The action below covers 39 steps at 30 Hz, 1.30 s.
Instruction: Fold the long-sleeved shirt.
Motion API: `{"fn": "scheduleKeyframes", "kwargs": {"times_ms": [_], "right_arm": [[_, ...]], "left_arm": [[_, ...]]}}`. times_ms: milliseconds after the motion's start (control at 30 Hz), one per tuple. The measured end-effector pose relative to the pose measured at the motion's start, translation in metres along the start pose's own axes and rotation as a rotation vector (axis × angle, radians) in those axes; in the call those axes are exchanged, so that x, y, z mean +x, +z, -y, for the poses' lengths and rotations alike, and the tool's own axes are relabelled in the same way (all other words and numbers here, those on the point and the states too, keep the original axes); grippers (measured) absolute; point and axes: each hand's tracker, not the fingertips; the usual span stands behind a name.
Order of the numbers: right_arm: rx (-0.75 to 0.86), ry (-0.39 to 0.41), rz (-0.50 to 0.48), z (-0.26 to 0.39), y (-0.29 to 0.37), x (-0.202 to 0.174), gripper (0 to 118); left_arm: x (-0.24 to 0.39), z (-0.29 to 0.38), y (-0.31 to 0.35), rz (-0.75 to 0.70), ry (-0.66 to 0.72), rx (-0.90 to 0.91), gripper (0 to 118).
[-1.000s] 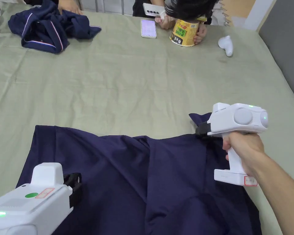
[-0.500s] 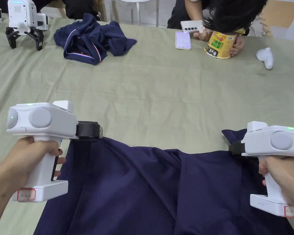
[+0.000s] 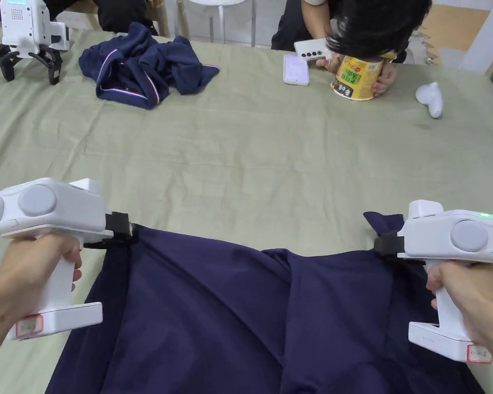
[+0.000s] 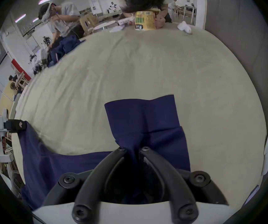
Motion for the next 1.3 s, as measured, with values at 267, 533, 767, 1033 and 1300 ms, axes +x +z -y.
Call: {"fn": "scheduleKeyframes", "kwargs": {"times_ms": [267,533,767,1033,1300], "right_arm": [[0.217,0.021,-0.055,0.011,0.098,0.0,6],[0.346,0.033,-0.067,0.063,0.173,-0.012,6],[0.381,0.088,-0.08,0.156,0.228,-0.019,6],[0.158,0.083,-0.076,0.264,0.236,-0.013,6],[-0.158,0.17,0.044,0.301,0.165,-0.003,6]], "left_arm": [[0.001,0.005,0.071,0.026,-0.032,0.138,11],[0.015,0.047,0.142,0.078,-0.119,0.257,11],[-0.002,0.136,0.2,0.108,-0.232,0.264,11],[-0.032,0.237,0.206,0.092,-0.302,0.035,11],[-0.041,0.284,0.132,-0.102,-0.411,-0.234,11]]}}
